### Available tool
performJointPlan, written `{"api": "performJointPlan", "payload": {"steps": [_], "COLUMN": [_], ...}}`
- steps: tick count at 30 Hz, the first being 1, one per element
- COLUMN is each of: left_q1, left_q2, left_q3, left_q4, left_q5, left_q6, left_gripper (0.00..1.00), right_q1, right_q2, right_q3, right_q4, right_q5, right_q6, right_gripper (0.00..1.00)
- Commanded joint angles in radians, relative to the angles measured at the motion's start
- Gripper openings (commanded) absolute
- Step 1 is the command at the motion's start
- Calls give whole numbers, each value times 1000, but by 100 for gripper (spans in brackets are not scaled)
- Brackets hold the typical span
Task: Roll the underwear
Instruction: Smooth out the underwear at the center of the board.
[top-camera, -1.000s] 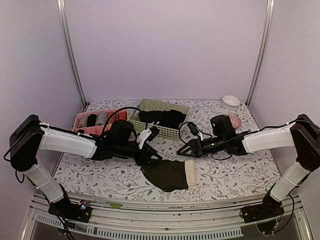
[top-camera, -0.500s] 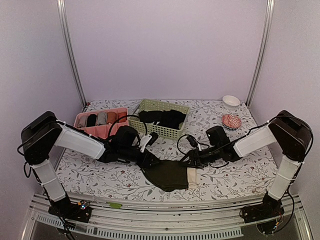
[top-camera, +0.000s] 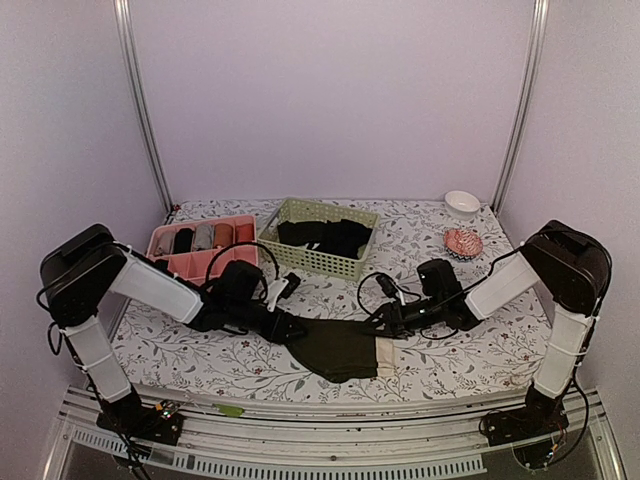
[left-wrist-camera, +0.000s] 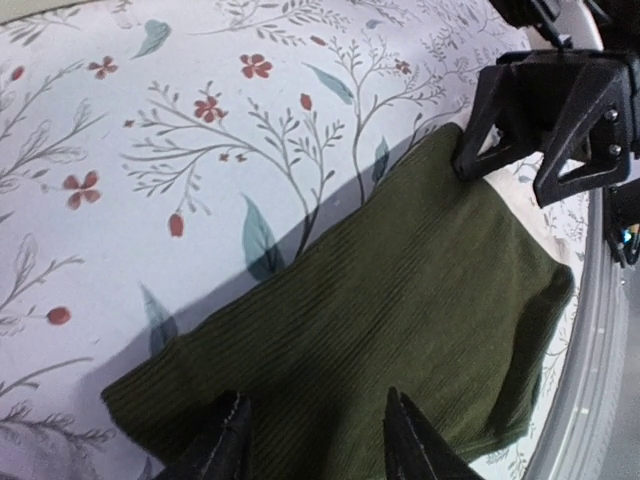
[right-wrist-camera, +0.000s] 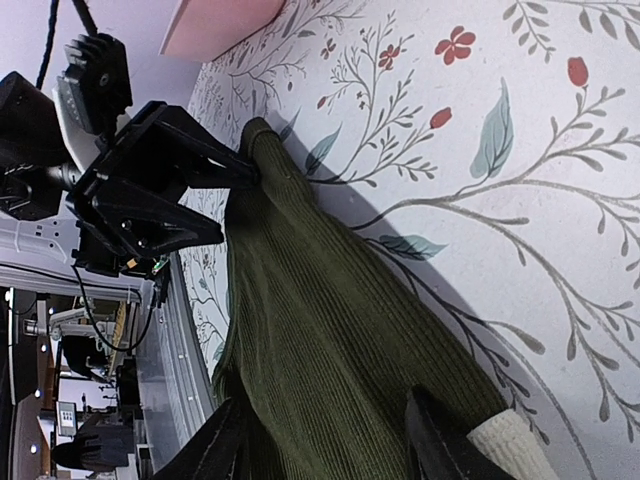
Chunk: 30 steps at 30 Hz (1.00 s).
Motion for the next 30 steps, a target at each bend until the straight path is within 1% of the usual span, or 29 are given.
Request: {"api": "performJointPlan", "payload": {"steps": [1, 6, 9, 12, 14, 18, 23, 26, 28, 30], "left_q1": [86, 84, 82, 44, 15, -18, -56, -59, -59, -58], "left_q2": [-70, -113, -161, -184, -179, -133, -84, -78, -67, -45], "left_q3": [-70, -46, -43, -9, 19, 61, 93, 93, 100, 116], "left_q4": [60, -4, -9, -45, -63, -54, -50, -33, -33, -46], "left_q5": [16, -7, 12, -8, -17, -15, -34, -42, -46, -48], "left_q6": [-63, -21, 13, 66, 88, 87, 84, 74, 73, 75], "left_gripper": [46, 46, 46, 46, 45, 43, 43, 43, 43, 44], "right_q1": [-7, -6, -7, 2, 14, 41, 67, 71, 72, 72], "right_q2": [43, 35, 26, -23, -73, -172, -234, -226, -194, -153], "right_q3": [-61, -68, -69, -63, -40, 11, 6, -11, -16, -28], "right_q4": [-68, -61, -53, -33, -28, -29, -30, -26, -24, 14], "right_q5": [34, 18, -7, -29, -58, -102, -115, -108, -96, -102], "right_q6": [-6, -14, -19, -11, -7, 31, 85, 103, 104, 111], "right_gripper": [54, 54, 54, 54, 54, 59, 63, 64, 65, 65]}}
